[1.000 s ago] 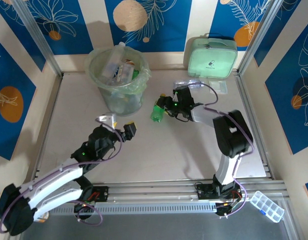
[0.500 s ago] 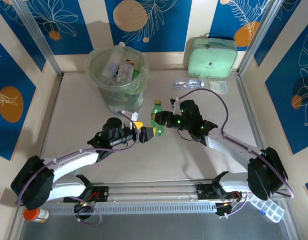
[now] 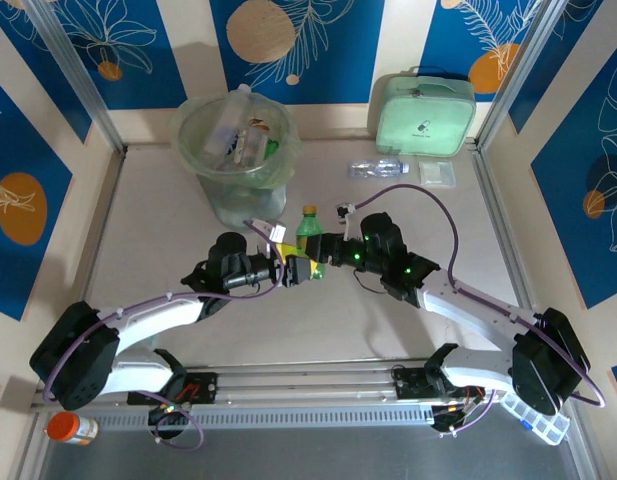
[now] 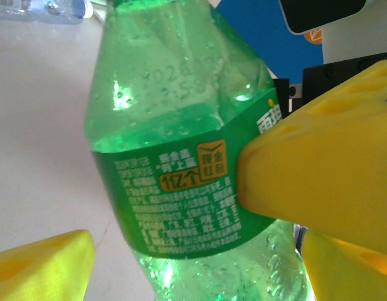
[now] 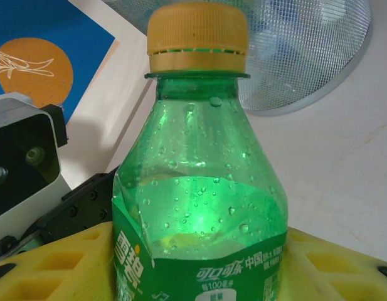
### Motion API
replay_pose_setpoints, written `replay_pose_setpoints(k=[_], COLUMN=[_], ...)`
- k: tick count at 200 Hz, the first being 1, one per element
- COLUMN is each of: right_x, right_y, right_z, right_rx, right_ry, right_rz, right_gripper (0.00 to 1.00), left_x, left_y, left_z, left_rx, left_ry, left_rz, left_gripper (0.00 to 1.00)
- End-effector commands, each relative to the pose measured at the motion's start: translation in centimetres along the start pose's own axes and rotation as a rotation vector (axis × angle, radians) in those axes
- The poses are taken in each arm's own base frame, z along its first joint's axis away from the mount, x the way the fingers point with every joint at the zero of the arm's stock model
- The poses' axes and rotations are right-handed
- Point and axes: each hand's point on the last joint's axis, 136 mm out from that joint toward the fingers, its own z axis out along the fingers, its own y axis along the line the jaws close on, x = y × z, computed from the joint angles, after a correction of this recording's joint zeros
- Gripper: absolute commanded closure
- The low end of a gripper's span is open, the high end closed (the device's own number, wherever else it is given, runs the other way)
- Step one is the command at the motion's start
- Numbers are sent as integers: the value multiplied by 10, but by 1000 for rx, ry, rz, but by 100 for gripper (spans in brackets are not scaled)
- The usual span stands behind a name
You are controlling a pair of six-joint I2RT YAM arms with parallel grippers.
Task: Put the plastic bottles in the bin
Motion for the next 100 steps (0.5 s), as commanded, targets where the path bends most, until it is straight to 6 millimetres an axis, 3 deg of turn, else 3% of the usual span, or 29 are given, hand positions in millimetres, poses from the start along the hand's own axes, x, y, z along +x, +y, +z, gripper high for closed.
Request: replay_pose_setpoints(k=[1,56,100], right_x=[7,2,-8], right_y=[6,2,-4], right_z=[4,-3,-16], right_rx=[-34,-34,25], right_ry=[8,-27,-86], right_rz=[-11,12,4], right_gripper=[43,43,12], left_x=[-17,-15,-20], left_y=[-17,-23,-23], left_z=[2,5,-3], left_rx=[89,137,104], left_ry=[-49,-38,-63], left_rz=[36,35,58], left_gripper=[23,41,43])
